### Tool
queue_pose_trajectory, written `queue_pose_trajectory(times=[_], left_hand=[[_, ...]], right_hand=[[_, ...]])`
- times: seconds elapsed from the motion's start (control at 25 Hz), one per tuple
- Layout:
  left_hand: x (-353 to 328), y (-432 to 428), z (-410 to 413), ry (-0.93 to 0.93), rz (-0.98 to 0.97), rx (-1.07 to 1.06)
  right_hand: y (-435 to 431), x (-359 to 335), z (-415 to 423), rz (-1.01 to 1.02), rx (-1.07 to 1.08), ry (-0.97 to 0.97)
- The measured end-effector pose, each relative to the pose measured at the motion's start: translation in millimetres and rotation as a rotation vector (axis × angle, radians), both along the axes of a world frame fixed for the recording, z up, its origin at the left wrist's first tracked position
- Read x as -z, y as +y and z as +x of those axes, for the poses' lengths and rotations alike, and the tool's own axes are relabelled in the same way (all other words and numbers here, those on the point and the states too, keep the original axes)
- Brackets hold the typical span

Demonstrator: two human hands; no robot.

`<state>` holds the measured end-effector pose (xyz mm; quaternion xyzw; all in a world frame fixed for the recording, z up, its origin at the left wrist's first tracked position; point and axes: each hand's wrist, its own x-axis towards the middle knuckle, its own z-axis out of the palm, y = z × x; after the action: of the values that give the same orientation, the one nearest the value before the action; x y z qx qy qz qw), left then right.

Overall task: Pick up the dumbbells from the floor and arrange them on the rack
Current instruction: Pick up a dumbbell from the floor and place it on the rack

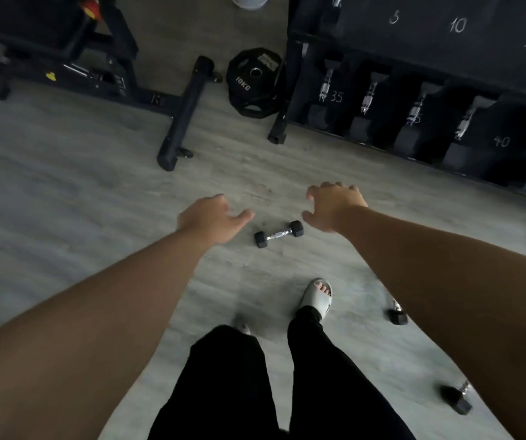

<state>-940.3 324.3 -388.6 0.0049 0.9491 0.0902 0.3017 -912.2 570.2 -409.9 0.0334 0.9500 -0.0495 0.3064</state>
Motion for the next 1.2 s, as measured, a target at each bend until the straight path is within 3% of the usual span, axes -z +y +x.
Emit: queue_pose_trajectory(times=[0.24, 0.68, 0.84, 1.04, 1.2], left_hand=[[140.9, 25.5, -34.8, -0.126, 0.058, -0.197], [556.2, 35.7, -69.4, -0.228, 0.182, -0.585], [662.9, 46.0, -51.4, -0.218, 0.189, -0.727], [710.9, 50.8, -37.0, -0.222, 0.223, -0.784], [669.4, 43.0, -55.8, -0.168, 0.242, -0.787]], right_hand=[[12.4, 148.4, -51.4, -0.114, 0.114, -0.143], [-3.3, 547.8, -98.8, -0.129, 0.307, -0.233], [-2.4, 641.4, -89.1, -0.084, 0.4, -0.185], [8.9, 682.6, -86.6, -0.128, 0.485, -0.155], [3.5, 647.2, -82.4, -0.217, 0.603, -0.096]])
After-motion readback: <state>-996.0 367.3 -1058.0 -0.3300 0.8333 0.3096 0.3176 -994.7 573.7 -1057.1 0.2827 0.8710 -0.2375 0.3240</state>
